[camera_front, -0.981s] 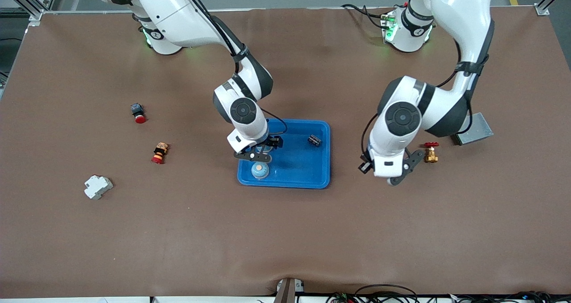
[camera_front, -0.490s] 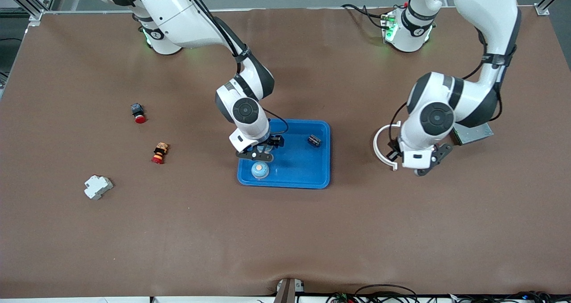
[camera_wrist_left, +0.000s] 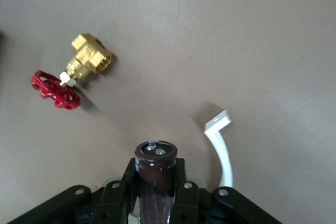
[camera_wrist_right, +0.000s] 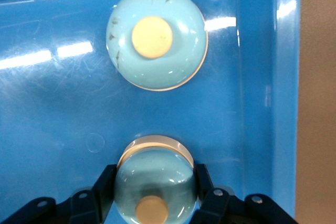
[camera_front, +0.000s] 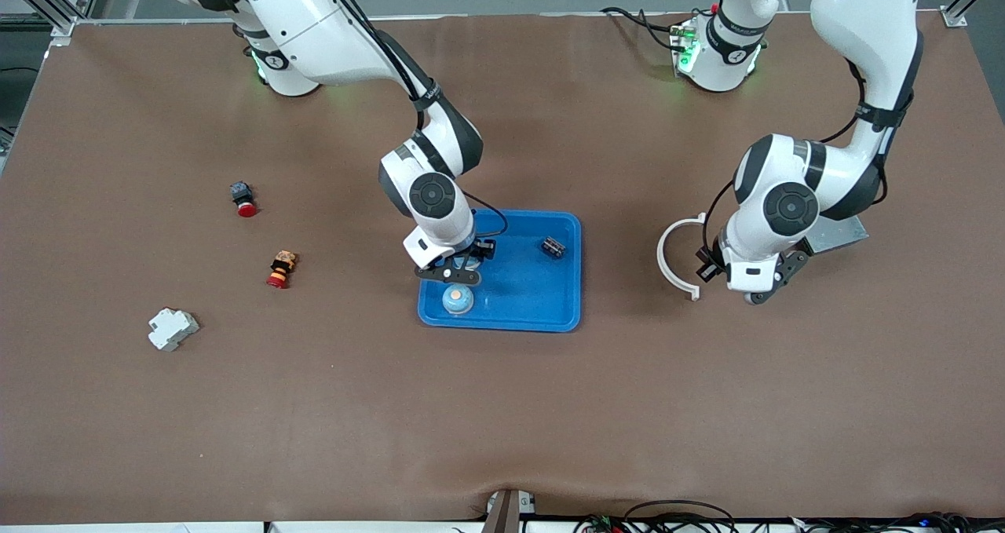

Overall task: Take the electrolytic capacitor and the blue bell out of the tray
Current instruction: 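Carry the capacitor toward the white arc while the right gripper grasps a bell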

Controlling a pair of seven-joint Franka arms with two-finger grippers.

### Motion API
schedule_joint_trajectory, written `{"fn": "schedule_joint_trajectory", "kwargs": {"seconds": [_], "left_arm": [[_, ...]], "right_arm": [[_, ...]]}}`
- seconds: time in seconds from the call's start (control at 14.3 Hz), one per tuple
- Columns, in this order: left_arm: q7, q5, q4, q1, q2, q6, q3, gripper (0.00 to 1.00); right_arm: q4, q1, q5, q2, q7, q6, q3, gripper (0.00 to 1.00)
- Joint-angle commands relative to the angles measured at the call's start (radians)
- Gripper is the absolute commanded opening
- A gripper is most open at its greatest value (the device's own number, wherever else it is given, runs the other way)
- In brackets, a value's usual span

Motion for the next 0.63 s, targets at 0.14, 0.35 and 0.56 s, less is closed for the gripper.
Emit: {"fn": "schedule_joint_trajectory", "kwargs": {"seconds": [0.14, 0.35, 0.56], "left_arm": [[0.009, 0.093, -0.096, 0.061, 0.005, 0.125, -0.006, 0.0], [0.007, 0.093, -0.09, 0.061, 0.05, 0.148, -0.006, 0.0], [0.007, 0.093, -0.084, 0.056, 0.062, 0.148, -0.006, 0.0]], "right_arm": [[0.014, 0.011, 0.017, -0.003, 0.008, -0.017, -0.005, 0.18], [0.022, 0.002, 0.017, -0.111, 0.0, -0.175, -0.005, 0.19], [0.02, -0.062, 0.019, -0.269, -0.069, -0.396, -0.005, 0.19]]}}
